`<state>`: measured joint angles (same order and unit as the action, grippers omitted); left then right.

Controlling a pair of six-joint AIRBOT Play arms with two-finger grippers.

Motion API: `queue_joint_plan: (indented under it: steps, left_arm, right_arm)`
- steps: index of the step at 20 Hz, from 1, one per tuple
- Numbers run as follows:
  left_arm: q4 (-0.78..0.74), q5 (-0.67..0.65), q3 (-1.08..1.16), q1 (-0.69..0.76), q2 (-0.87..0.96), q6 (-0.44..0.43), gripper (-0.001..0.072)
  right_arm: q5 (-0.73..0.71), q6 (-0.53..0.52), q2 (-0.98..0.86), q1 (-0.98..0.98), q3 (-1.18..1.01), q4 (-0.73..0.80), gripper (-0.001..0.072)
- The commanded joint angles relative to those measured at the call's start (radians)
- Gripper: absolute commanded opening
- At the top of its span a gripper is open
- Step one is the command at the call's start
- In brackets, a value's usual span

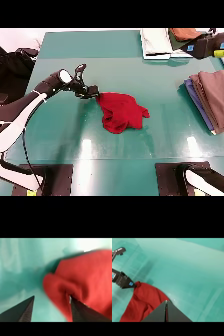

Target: Fold the shirts.

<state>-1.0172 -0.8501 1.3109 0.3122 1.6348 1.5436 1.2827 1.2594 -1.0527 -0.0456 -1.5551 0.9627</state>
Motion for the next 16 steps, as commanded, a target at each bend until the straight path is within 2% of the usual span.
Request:
queue_joint_plan:
  steps: [1, 2, 3, 4, 5, 10, 11, 12, 13, 16]
  left_arm:
    - [0.094, 0.080, -0.004, 0.001, 0.033, -0.042, 0.0524]
    - [0.114, 0.090, -0.004, 0.004, 0.033, -0.067, 0.0499]
    - [0.133, 0.100, -0.004, 0.008, 0.033, -0.087, 0.0333]
    - [0.147, 0.109, -0.004, 0.008, 0.033, -0.089, 0.0206]
    - [0.162, 0.108, -0.003, 0.006, 0.031, -0.091, 0.0029]
    - [0.127, -0.014, 0.072, -0.060, -0.037, -0.158, 0.0027]
    - [0.114, -0.014, 0.072, -0.067, -0.063, -0.166, 0.0027]
    - [0.092, -0.014, 0.072, -0.072, -0.081, -0.166, 0.0027]
    - [0.068, -0.016, 0.072, -0.072, -0.088, -0.166, 0.0027]
    - [0.043, -0.048, 0.071, -0.072, -0.084, -0.166, 0.0027]
  right_arm:
    - [-0.038, 0.000, 0.031, -0.001, 0.095, -0.001, 0.0019]
    - [-0.045, 0.000, 0.031, 0.000, 0.116, -0.002, 0.0019]
    - [-0.045, 0.000, 0.031, 0.000, 0.131, -0.002, 0.0019]
    - [-0.043, 0.000, 0.031, 0.000, 0.149, -0.001, 0.0020]
    - [-0.042, 0.000, 0.031, 0.000, 0.172, -0.002, 0.0020]
    - [0.046, 0.000, 0.030, -0.045, 0.439, 0.000, 0.0023]
    - [0.035, 0.000, 0.027, -0.044, 0.518, -0.004, 0.0109]
    - [0.016, 0.000, 0.014, -0.032, 0.602, -0.025, 0.0385]
    - [-0.005, 0.000, -0.008, -0.014, 0.672, -0.064, 0.0510]
    - [-0.111, -0.052, -0.121, 0.104, 0.819, -0.204, 0.0510]
